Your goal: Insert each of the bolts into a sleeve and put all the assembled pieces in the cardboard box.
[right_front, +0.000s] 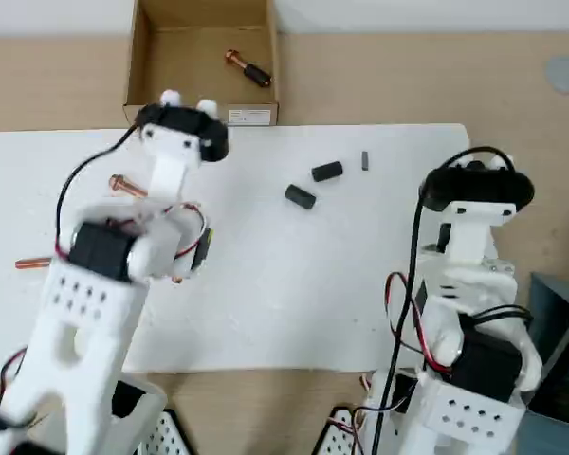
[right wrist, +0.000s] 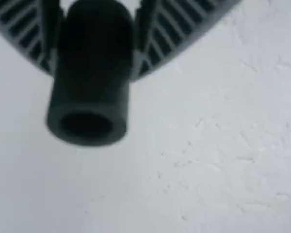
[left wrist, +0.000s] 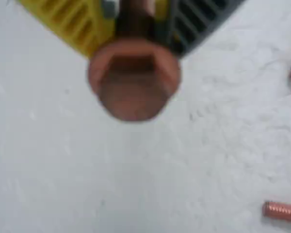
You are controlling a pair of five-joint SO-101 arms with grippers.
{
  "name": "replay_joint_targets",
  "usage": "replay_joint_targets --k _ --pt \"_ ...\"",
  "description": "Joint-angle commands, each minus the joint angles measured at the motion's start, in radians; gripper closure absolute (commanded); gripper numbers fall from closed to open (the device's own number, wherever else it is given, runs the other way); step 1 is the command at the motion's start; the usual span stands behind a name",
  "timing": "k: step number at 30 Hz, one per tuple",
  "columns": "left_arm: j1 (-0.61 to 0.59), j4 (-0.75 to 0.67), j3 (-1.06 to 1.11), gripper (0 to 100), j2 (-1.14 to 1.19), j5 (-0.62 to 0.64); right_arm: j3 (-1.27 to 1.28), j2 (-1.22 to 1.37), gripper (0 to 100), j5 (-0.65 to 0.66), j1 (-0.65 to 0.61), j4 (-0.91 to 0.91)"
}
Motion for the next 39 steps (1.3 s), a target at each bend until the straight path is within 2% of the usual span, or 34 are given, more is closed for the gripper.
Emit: replay_joint_targets --k 1,8,12,22,28,39 --pt "-0.005 -0.118 0.158 100 -0.162 0.052 0.062 -0.058 98.9 -0.046 -0.081 -0.057" --pt "-0.006 -0.284 0.431 100 -0.479 0.213 0.229 -0.228 98.9 -0.089 -0.263 -0.178" --pt "-0.006 -0.347 0.562 100 -0.664 0.255 0.357 -0.344 98.9 -0.107 -0.375 -0.255" --pt "-0.006 -0.353 0.753 100 -1.089 0.407 0.549 -0.591 98.9 -0.087 -0.677 -0.365" --pt "0.002 -0.362 0.698 100 -1.084 0.433 0.602 -0.674 98.9 -0.032 -0.799 -0.367" --pt "0.006 -0.617 0.661 100 -1.087 0.595 0.622 -0.676 98.9 -0.002 -0.97 -0.367"
